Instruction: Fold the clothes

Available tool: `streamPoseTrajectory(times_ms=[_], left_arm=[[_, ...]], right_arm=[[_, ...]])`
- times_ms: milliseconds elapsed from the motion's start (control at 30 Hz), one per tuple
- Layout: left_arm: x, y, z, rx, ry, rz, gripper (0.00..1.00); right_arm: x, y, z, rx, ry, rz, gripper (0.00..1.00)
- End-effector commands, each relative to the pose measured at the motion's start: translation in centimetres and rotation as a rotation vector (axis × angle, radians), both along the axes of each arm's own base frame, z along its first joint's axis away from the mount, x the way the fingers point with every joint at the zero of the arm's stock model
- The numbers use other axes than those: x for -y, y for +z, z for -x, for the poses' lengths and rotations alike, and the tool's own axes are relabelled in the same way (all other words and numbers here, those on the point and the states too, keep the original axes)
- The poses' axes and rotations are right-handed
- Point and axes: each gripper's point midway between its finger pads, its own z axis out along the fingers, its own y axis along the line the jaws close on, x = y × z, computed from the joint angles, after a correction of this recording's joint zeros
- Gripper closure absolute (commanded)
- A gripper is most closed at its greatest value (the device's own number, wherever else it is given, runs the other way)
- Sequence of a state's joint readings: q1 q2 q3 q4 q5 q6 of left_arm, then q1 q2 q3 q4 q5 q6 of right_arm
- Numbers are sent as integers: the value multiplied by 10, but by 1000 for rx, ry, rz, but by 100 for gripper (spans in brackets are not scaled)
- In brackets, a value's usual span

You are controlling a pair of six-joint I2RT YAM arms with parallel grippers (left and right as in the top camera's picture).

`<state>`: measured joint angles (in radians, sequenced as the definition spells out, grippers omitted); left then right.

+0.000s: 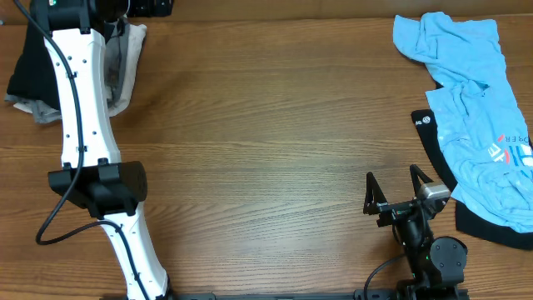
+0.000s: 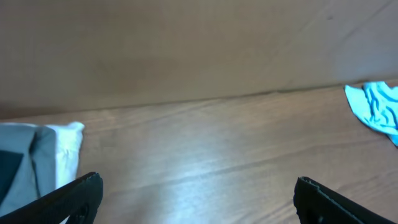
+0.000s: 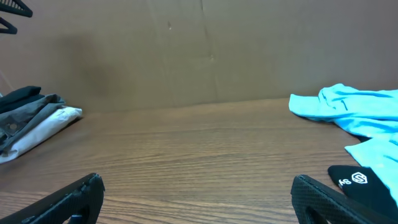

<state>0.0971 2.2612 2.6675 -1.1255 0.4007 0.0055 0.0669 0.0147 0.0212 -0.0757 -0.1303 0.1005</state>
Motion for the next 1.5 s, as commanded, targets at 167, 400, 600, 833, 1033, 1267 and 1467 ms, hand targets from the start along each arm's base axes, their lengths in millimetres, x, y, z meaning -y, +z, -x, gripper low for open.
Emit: streamPoseTrajectory(times_ms=[167, 400, 600, 833, 1033, 1267, 1467], left_arm=[[47, 76, 95, 68, -84, 9, 0], [60, 55, 177, -18, -111, 14, 0], [60, 25, 241, -75, -113, 17, 0], [49, -11, 305, -66, -68, -31, 0], [42, -59, 346, -66, -55, -79, 0], [37, -52, 324, 405, 8, -69, 0], [30, -82, 318, 674, 62, -71, 0]], right_arm=[[0, -2, 0, 4, 0, -5, 0], [0, -2, 0, 4, -1, -5, 0], [0, -2, 0, 4, -1, -5, 0], [0, -2, 0, 4, -1, -5, 0], [0, -2, 0, 4, -1, -5, 0], [0, -2, 0, 4, -1, -5, 0], [0, -2, 0, 4, -1, -5, 0]])
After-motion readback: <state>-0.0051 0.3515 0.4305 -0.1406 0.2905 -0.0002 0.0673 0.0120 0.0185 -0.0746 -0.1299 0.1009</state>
